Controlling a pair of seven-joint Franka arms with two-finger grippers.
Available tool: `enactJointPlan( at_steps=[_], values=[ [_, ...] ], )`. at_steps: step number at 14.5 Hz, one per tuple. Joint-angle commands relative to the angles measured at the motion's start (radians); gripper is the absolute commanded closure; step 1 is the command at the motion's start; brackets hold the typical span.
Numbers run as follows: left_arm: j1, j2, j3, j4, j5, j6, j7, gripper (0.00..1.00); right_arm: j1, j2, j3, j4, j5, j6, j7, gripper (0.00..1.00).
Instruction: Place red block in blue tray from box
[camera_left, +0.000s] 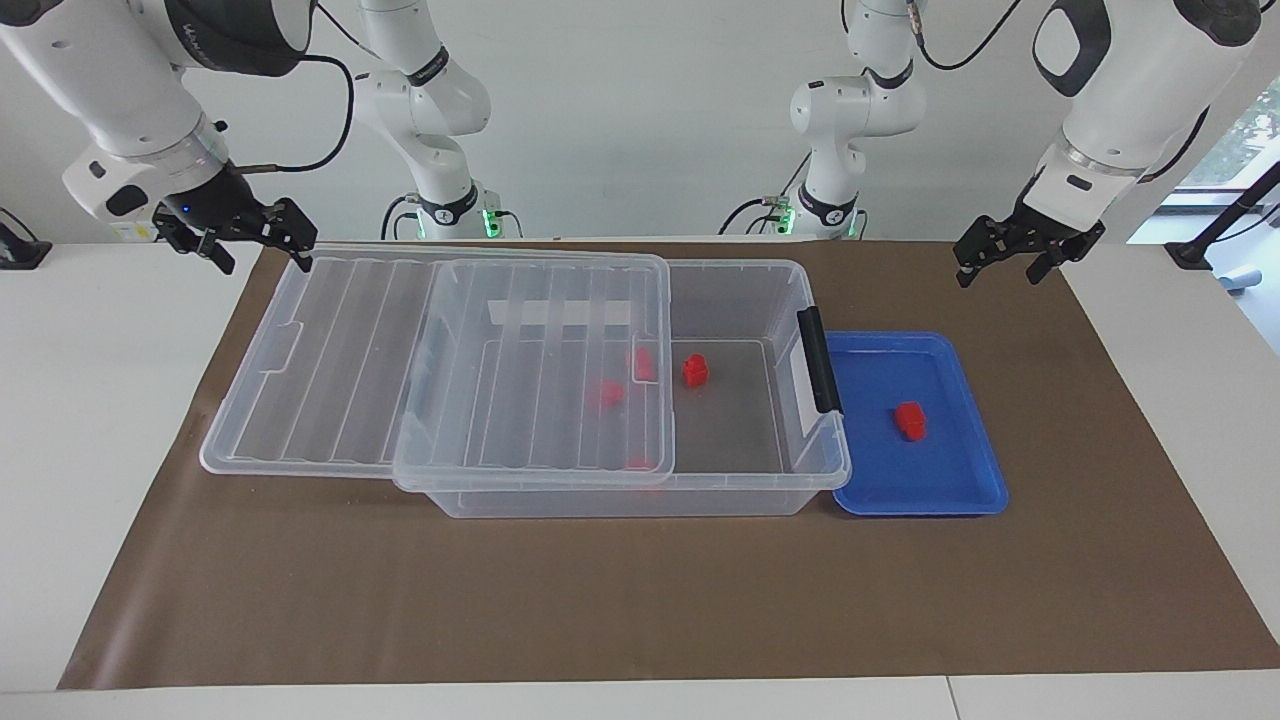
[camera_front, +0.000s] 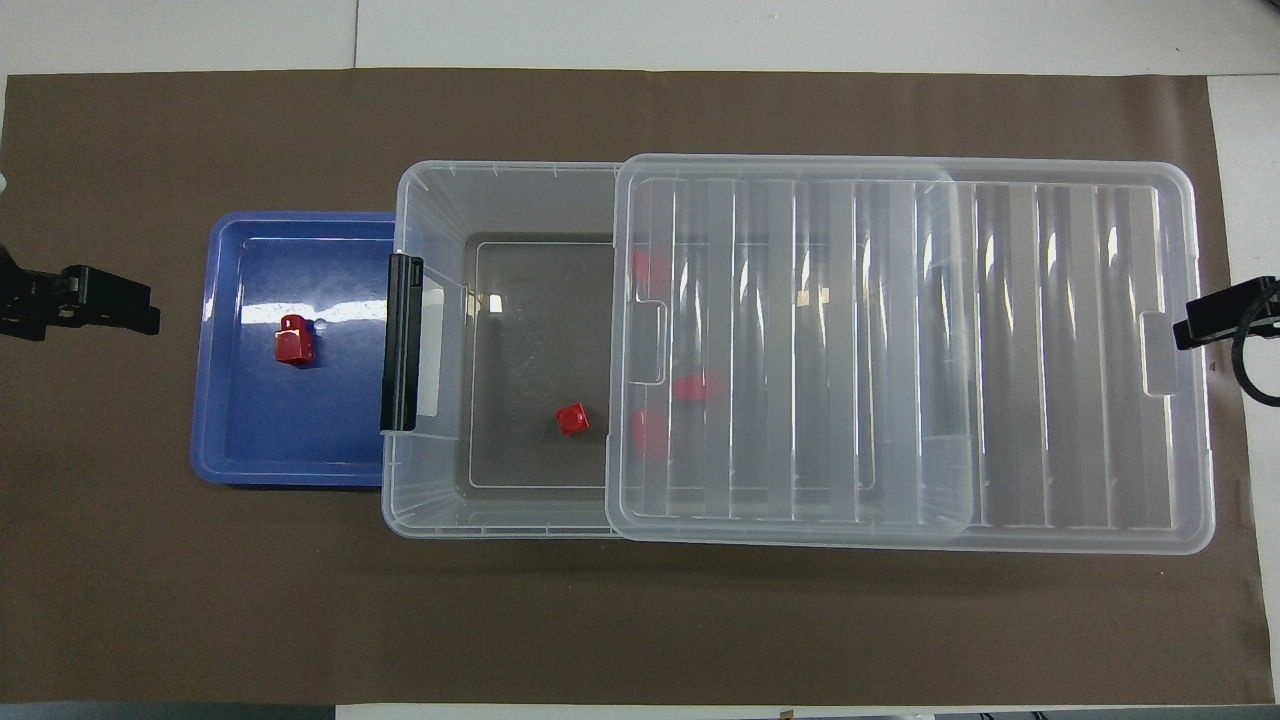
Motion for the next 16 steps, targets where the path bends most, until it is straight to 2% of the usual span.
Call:
enactJointPlan(
  at_steps=[1,2,3,4,8,12,16],
  values=[
    [0.01,-0.028,-0.001,-0.028,-0.018,0.003,0.016,0.0,-0.019,-0.04,0.001,-0.082,-0.001,0.084,-0.023,0.02],
    [0.01,-0.028,-0.001,-0.028,-0.018,0.003,0.016,0.0,-0.037,-0.057,-0.006,-0.118,-0.001,0.121,-0.071,0.38],
    [0.01,-0.028,-0.001,-0.028,-0.018,0.003,0.016,0.0,-0.071,-0.06,-0.006,-0.137,-0.001,0.136,-0.126,0.95],
    [0.01,-0.028,-0.001,-0.028,-0.018,0.003,0.016,0.0,-0.079,-0.063,-0.006,-0.154,-0.001,0.149,-0.143,1.0],
    [0.01,-0.028,-0.001,-0.028,-0.018,0.003,0.016,0.0,-0.146,-0.112,-0.009,-0.327,-0.001,0.354,-0.195,1.0],
    [0.01,-0.028,-0.001,-0.028,-0.018,0.003,0.016,0.0,-0.211,-0.033,-0.008,-0.367,-0.001,0.469,-0.287,1.0],
    [0.01,-0.028,-0.001,-0.028,-0.018,0.003,0.016,0.0,-0.208,-0.03,-0.008,-0.433,-0.001,0.544,-0.283,1.0]
  ],
)
